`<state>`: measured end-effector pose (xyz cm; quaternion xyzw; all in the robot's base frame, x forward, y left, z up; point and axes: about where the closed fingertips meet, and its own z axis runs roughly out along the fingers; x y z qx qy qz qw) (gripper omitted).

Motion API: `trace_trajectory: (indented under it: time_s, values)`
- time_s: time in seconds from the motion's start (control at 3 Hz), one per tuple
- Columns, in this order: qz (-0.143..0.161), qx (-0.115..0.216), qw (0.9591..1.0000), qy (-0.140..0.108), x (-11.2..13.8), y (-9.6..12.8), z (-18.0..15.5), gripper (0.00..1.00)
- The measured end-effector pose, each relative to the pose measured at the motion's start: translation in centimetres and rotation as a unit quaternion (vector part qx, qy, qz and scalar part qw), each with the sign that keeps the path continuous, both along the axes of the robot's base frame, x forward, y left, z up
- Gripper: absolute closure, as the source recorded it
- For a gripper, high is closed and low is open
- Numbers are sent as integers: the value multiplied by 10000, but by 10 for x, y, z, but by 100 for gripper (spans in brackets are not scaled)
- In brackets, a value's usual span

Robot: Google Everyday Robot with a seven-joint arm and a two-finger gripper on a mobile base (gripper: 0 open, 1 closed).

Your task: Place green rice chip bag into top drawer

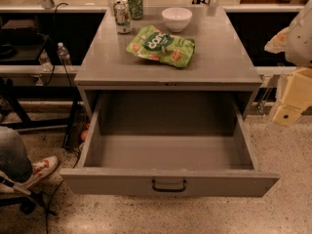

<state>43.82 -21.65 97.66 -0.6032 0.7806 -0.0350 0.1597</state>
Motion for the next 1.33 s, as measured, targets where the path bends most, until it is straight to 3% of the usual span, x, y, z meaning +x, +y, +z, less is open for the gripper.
trace_trajectory:
  time_s: [0.33,0.67,1.0,1.33]
  values:
    - [0,0,10000,-1,0,0,0,0]
    - [-223,113,9995,-203,13,-7,2,0]
    - [-755,557,9929,-735,51,-25,10,0]
    - [-1130,1213,9795,-1147,107,-29,8,0]
